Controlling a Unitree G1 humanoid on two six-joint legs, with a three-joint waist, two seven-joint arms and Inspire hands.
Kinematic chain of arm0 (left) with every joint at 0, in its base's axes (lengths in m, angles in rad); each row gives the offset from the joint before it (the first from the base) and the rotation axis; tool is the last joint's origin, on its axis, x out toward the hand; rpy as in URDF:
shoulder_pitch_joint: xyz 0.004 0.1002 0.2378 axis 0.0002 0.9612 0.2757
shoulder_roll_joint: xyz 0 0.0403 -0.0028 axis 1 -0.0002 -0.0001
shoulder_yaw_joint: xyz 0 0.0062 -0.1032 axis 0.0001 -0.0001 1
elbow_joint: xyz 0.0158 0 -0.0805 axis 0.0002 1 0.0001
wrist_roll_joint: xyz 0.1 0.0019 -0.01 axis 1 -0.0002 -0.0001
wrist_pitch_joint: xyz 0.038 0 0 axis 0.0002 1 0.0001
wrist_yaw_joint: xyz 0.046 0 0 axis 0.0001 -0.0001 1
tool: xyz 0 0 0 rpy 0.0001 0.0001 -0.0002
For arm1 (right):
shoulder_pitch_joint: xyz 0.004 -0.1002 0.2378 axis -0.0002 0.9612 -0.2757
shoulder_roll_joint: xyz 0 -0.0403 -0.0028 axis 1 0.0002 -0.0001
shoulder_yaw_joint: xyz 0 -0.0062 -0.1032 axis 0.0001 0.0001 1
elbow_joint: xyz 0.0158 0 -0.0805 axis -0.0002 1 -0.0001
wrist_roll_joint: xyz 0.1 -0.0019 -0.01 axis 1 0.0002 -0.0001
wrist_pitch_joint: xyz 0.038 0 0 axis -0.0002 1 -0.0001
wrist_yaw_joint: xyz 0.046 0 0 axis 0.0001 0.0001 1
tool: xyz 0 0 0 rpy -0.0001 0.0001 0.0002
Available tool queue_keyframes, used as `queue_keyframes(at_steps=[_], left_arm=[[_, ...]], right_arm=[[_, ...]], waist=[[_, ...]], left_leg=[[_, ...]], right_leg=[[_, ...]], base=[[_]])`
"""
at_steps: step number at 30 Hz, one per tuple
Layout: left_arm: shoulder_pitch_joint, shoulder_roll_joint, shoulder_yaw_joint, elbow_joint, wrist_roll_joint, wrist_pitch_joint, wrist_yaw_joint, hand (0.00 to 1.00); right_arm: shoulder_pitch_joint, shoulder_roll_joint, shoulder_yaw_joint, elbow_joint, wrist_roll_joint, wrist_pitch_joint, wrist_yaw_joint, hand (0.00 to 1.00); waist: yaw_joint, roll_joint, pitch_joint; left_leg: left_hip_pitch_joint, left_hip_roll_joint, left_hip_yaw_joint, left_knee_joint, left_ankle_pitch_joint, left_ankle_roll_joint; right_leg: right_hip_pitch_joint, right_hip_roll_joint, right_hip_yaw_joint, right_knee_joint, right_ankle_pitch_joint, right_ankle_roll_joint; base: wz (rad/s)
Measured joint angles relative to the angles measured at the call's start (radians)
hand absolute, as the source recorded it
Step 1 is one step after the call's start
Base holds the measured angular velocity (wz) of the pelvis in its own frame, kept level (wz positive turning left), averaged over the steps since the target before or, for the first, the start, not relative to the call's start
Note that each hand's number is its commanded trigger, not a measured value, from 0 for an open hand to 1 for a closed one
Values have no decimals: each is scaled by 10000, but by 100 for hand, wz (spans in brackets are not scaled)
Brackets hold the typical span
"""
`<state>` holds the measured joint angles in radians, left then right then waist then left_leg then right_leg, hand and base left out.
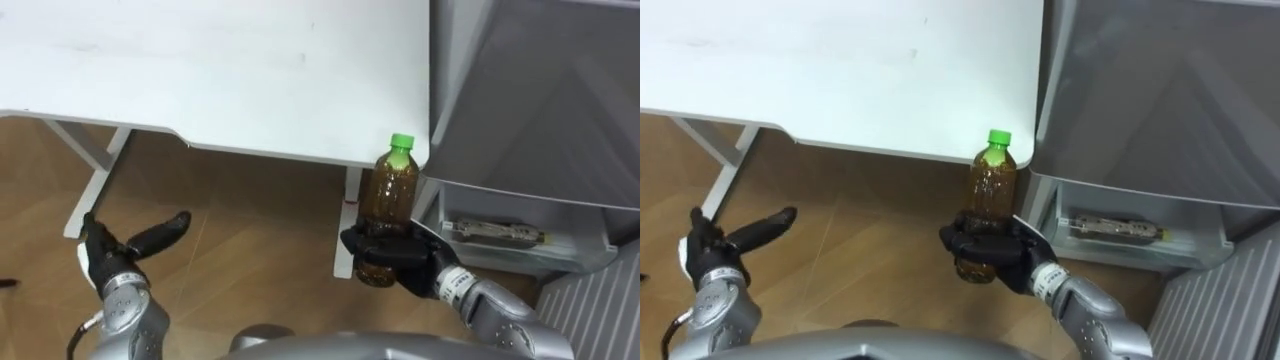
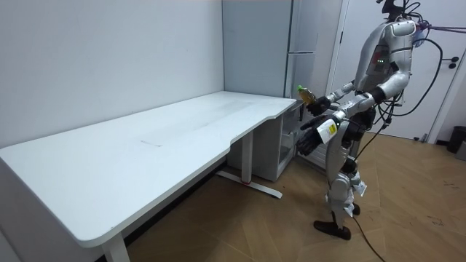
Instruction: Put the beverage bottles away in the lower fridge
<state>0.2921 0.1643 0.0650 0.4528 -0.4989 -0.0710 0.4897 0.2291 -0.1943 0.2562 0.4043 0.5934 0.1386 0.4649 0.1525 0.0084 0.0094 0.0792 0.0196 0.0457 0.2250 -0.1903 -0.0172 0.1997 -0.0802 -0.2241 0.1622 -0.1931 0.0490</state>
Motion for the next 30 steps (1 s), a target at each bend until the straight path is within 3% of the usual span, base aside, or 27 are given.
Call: queue_keyframes(at_steps=[7, 15, 22, 30], left_arm=[[357, 30, 14, 124, -315, 226, 502, 0], [520, 42, 129, 1016, -433, 503, 393, 0], [693, 65, -22, 2613, 107, 690, -186, 0], [929, 81, -495, 3633, 142, 945, -1274, 0]], right_arm=[[-21, -113, 190, 0, 1041, 174, -557, 100], [-37, -130, 257, 615, 1239, 181, -1075, 100], [13, -467, 217, 1023, 1226, 253, -1431, 100], [29, -419, 117, 1894, 1060, 244, -1995, 100]], waist=[[228, -205, -57], [224, -179, -73], [-58, -149, -56], [-459, -114, -45]], left_leg=[[-103, -33, -19, 125, -2, 0], [-136, -35, 3, 65, -8, -7], [-116, -37, -35, -72, -12, -10], [-206, -44, -59, 57, -47, -7]], right_leg=[[57, 8, 4, -263, 3, -8], [-54, 9, 17, -252, 6, -10], [59, 9, -36, -234, 7, -9], [29, 10, -22, -237, 7, -9]], base=[[1], [0], [0], [1]])
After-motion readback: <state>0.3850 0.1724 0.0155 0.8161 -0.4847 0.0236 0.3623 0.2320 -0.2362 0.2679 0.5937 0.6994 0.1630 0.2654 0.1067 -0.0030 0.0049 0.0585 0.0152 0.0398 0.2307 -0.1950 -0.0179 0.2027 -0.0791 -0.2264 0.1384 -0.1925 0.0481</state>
